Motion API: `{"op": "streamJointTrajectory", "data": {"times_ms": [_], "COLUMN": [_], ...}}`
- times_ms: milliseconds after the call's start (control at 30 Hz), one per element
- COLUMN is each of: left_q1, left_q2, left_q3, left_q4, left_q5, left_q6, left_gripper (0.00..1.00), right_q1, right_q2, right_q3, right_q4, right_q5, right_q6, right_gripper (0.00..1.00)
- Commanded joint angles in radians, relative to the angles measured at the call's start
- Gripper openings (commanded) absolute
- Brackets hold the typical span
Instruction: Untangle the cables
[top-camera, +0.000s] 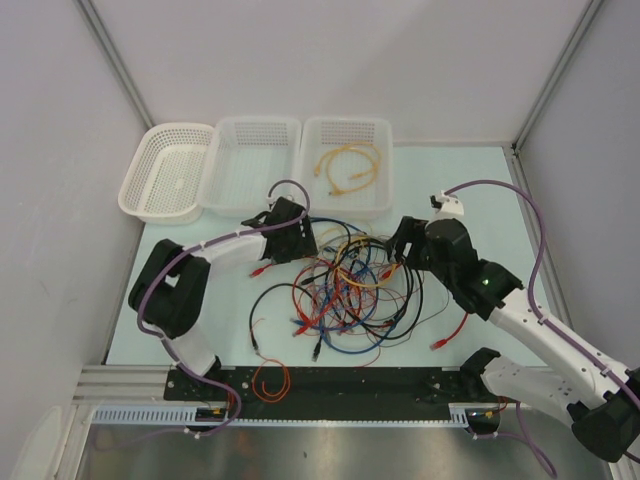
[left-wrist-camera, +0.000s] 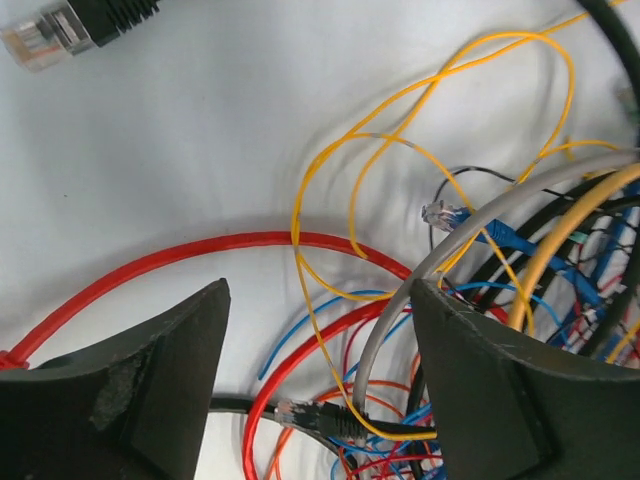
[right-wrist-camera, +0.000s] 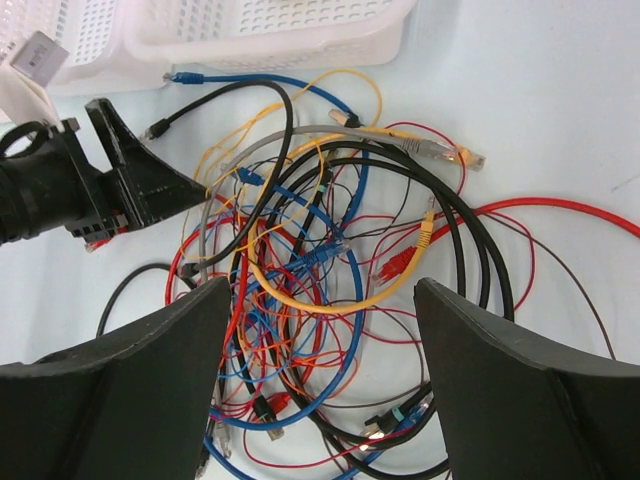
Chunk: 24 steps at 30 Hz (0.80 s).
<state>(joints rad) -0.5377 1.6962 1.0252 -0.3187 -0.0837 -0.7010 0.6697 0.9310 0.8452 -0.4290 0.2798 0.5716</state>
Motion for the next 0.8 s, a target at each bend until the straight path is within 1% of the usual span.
{"op": "streamJointTrajectory", "data": {"times_ms": [0,33,67,100,133,233,267,333,367,433,467,567,600,667,700,767], "left_q1": [-0.002,-0.002,-0.002,-0.002,-0.002,-0.002,-0.002,-0.002,-0.002,-0.002,-0.002,-0.002,-0.002,-0.002,-0.002,-0.002], "left_q2": [0.046,0.049,0.052,0.054,0.054,0.039,0.034,0.019,0.002,-0.016,-0.041,-0.099,-0.163,-0.236,-0.325,-0.412], "left_q3": [0.012,0.007,0.000,-0.004,-0.013,-0.036,-0.040,-0.051,-0.056,-0.060,-0.062,-0.057,-0.054,-0.037,-0.033,-0.005], "left_q4": [0.004,0.009,0.013,0.021,0.024,0.032,0.033,0.032,0.029,0.021,0.009,-0.034,-0.048,-0.086,-0.089,-0.097], "left_q5": [0.012,0.019,0.025,0.030,0.036,0.039,0.039,0.038,0.035,0.032,0.024,-0.005,-0.013,-0.028,-0.034,-0.030], "left_q6": [-0.031,-0.034,-0.037,-0.035,-0.035,-0.031,-0.031,-0.020,-0.017,-0.003,0.003,0.021,0.026,0.041,0.061,0.084], "left_gripper": [0.76,0.74,0.68,0.64,0.56,0.44,0.35,0.25,0.17,0.09,0.00,0.00,0.00,0.00,0.00,0.00], "right_q1": [-0.013,-0.018,-0.021,-0.022,-0.027,-0.032,-0.030,-0.033,-0.033,-0.033,-0.033,-0.033,-0.032,-0.032,-0.030,-0.024], "right_q2": [-0.008,-0.008,-0.008,-0.009,-0.009,-0.011,-0.011,-0.011,-0.012,-0.011,-0.012,-0.018,-0.030,-0.043,-0.058,-0.075], "right_q3": [-0.011,-0.014,-0.017,-0.018,-0.026,-0.037,-0.040,-0.043,-0.046,-0.046,-0.047,-0.047,-0.047,-0.047,-0.047,-0.046], "right_q4": [0.021,0.021,0.024,0.022,0.024,0.029,0.030,0.035,0.036,0.041,0.044,0.049,0.049,0.049,0.049,0.052], "right_q5": [-0.001,-0.001,-0.004,-0.007,-0.008,-0.014,-0.017,-0.019,-0.021,-0.022,-0.024,-0.033,-0.034,-0.036,-0.034,-0.028], "right_q6": [-0.012,-0.013,-0.012,-0.013,-0.010,-0.006,-0.003,-0.001,0.002,0.002,0.005,0.011,0.013,0.014,0.016,0.016], "right_gripper": [0.79,0.79,0.79,0.79,0.79,0.79,0.79,0.79,0.79,0.78,0.78,0.78,0.78,0.77,0.77,0.77]}}
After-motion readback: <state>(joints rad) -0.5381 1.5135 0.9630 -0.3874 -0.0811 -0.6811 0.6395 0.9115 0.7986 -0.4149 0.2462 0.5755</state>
